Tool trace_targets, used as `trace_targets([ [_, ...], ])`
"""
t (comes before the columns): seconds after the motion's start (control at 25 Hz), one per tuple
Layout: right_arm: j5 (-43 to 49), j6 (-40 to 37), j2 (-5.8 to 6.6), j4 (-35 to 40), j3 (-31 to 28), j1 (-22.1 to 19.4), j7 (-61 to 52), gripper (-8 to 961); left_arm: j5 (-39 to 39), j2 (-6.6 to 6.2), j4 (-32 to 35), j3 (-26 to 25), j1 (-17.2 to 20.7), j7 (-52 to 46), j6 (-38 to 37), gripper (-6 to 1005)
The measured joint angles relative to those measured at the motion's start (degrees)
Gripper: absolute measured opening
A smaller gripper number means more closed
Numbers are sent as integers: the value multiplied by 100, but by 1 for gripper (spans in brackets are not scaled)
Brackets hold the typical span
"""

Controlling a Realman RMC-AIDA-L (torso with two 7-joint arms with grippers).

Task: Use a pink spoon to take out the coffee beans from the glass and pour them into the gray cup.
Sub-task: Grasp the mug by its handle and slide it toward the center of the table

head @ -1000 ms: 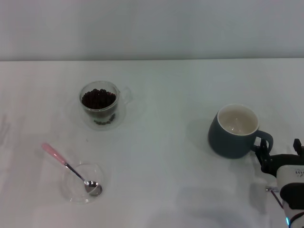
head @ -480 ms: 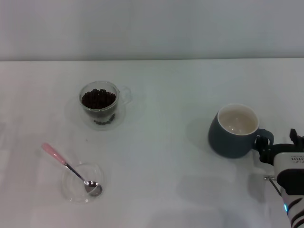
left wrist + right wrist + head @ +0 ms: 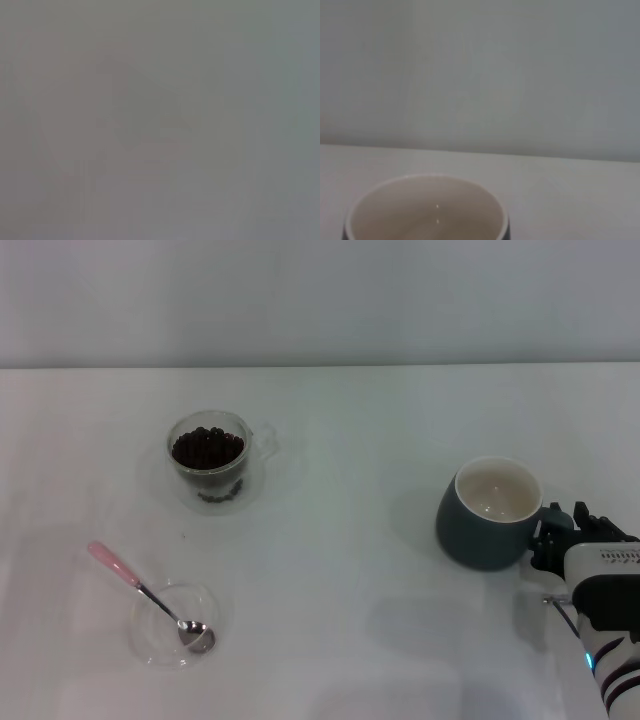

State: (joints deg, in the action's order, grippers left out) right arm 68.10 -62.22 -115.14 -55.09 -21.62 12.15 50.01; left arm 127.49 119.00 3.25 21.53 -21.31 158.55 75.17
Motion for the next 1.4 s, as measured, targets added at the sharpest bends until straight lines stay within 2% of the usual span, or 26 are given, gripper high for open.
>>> trace_targets([
  [0.12, 77, 2, 0, 84, 3, 25, -124, 387, 4, 0, 0, 0, 4, 0, 11, 887],
  [0.32, 297, 37, 0, 247, 28, 31, -403, 151, 4, 0, 0, 1, 5, 0, 46, 887],
  [0.52, 515, 181, 0, 398, -1, 52, -504, 84, 4, 2, -16, 15, 5, 0, 55, 887],
  [0.8, 1191, 545, 0, 605, -20, 141, -816, 56, 3, 9, -37, 26, 4, 0, 66, 887],
  [1.16, 1461, 969, -9, 781, -19, 361, -829, 11, -12, 9, -55, 42, -40, 0, 68, 888],
  [1.4, 2485, 1105, -8, 997, 4, 366, -1239, 8, -21, 9, -56, 45, -42, 0, 68, 888],
])
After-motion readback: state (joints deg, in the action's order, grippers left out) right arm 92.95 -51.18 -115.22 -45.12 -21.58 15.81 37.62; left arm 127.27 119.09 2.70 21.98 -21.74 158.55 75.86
